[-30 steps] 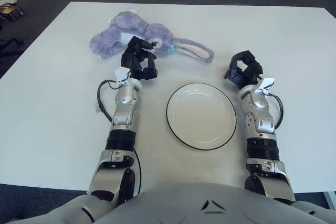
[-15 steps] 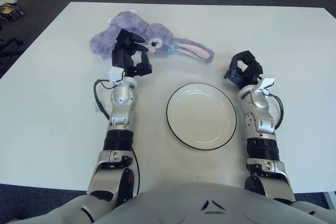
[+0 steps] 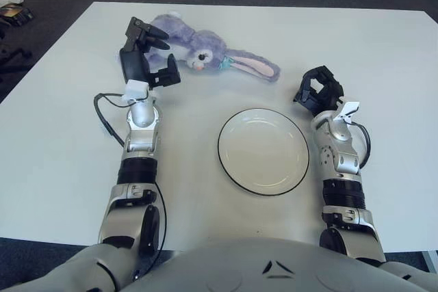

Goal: Put the doll into the plate.

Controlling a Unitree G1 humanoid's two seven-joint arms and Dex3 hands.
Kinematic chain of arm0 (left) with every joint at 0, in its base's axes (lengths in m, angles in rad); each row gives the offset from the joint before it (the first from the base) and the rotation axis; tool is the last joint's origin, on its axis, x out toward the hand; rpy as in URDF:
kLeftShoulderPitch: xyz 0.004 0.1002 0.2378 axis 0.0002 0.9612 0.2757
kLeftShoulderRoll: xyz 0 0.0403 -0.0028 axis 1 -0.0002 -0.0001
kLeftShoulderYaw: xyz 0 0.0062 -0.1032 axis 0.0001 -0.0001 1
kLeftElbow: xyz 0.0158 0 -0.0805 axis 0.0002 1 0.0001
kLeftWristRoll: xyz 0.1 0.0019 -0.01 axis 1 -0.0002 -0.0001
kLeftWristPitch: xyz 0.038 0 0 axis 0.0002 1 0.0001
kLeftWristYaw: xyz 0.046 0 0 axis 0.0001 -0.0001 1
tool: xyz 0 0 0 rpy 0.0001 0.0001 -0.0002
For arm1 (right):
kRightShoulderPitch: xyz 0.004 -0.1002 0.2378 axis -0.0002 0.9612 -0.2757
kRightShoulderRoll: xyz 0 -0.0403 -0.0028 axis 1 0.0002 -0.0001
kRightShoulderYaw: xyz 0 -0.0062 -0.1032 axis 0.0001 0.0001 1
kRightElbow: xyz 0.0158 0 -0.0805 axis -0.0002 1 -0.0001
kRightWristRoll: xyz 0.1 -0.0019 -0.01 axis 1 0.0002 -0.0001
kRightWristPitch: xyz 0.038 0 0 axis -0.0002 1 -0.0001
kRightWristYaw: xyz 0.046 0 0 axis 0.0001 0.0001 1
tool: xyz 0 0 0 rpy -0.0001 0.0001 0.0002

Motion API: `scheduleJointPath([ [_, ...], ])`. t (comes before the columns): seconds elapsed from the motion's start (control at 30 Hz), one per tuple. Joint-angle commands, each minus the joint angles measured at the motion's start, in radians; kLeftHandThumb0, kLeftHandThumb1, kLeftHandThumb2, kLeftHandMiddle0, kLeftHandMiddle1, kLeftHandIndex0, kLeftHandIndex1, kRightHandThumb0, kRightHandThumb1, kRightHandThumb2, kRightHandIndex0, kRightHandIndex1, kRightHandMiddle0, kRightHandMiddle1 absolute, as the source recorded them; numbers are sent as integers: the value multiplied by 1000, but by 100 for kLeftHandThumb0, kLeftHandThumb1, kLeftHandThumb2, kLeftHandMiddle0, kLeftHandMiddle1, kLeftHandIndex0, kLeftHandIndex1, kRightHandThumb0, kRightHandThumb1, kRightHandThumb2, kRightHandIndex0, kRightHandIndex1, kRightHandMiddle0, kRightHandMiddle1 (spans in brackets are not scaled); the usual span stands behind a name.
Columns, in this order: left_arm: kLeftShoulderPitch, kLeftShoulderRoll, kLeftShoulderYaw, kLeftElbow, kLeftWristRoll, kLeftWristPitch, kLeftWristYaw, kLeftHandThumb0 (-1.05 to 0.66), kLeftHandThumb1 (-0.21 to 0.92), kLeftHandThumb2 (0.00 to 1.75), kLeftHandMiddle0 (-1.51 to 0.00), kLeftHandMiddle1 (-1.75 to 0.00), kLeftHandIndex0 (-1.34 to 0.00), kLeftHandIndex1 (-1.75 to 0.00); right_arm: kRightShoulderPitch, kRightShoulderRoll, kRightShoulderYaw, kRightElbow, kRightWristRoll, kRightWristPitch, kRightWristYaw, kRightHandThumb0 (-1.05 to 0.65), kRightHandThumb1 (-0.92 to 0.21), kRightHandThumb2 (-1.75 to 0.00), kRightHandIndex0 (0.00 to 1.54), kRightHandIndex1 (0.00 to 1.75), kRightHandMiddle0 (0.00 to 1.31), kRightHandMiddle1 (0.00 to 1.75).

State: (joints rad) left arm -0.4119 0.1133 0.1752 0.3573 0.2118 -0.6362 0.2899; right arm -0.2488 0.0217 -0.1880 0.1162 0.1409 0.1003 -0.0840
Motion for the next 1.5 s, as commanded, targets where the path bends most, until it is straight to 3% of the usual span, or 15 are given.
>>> scheduleJointPath([
  [0.0, -56, 47, 4, 56, 112, -38, 111, -1, 35, 129, -47, -175, -46, -175, 28, 2, 2, 39, 8, 37, 4, -43, -48, -111, 96, 175, 49, 175],
  [0.17, -89, 100, -20, 91, 250, -6, 224, -1, 39, 124, -54, -174, -35, -174, 30, 0, 4, 42, 6, 35, 11, -43, -49, -110, 96, 175, 47, 175],
  [0.33, -107, 160, -51, 92, 317, 36, 238, -1, 48, 112, -55, -167, -25, -174, 33, -7, 11, 45, -7, 33, 12, -42, -52, -107, 94, 175, 46, 175],
  [0.4, -108, 181, -64, 90, 340, 48, 240, -1, 55, 103, -52, -164, -20, -175, 34, -9, 14, 45, -10, 32, 12, -42, -52, -106, 94, 175, 45, 175],
  [0.47, -112, 208, -79, 90, 361, 61, 233, -1, 76, 74, -35, -164, -14, -172, 35, -11, 16, 46, -11, 33, 12, -42, -54, -104, 93, 175, 44, 175],
  [0.5, -115, 222, -86, 95, 366, 68, 221, -1, 79, 69, -31, -165, -15, -172, 35, -12, 17, 46, -12, 33, 12, -41, -54, -104, 93, 175, 44, 175],
  [0.53, -118, 231, -91, 98, 367, 73, 214, -18, 72, 75, -26, -149, -9, -158, 35, -13, 17, 47, -12, 32, 12, -41, -55, -103, 92, 175, 43, 175],
  [0.6, -123, 247, -101, 108, 364, 83, 201, -38, 61, 86, -20, -127, -4, -140, 35, -15, 18, 50, -12, 31, 12, -41, -56, -101, 92, 175, 43, 175],
  [0.7, -129, 276, -115, 121, 368, 101, 186, -47, 56, 89, -16, -116, -1, -130, 35, -17, 19, 55, -12, 29, 14, -41, -56, -101, 91, 175, 42, 175],
  [0.87, -129, 315, -140, 110, 398, 176, 160, -66, 55, 79, -5, -89, 0, -107, 36, -20, 22, 60, -13, 23, 17, -41, -57, -100, 91, 175, 42, 175],
  [1.17, -111, 338, -176, 16, 465, 413, 90, -81, 58, 64, 0, -46, 0, -83, 36, -24, 26, 61, -17, 26, 15, -41, -57, -99, 92, 175, 42, 175],
  [1.47, -98, 345, -211, -77, 513, 593, 30, -84, 55, 61, 0, -32, 0, -71, 36, -26, 27, 60, -21, 33, 10, -41, -57, -100, 94, 175, 42, 175],
])
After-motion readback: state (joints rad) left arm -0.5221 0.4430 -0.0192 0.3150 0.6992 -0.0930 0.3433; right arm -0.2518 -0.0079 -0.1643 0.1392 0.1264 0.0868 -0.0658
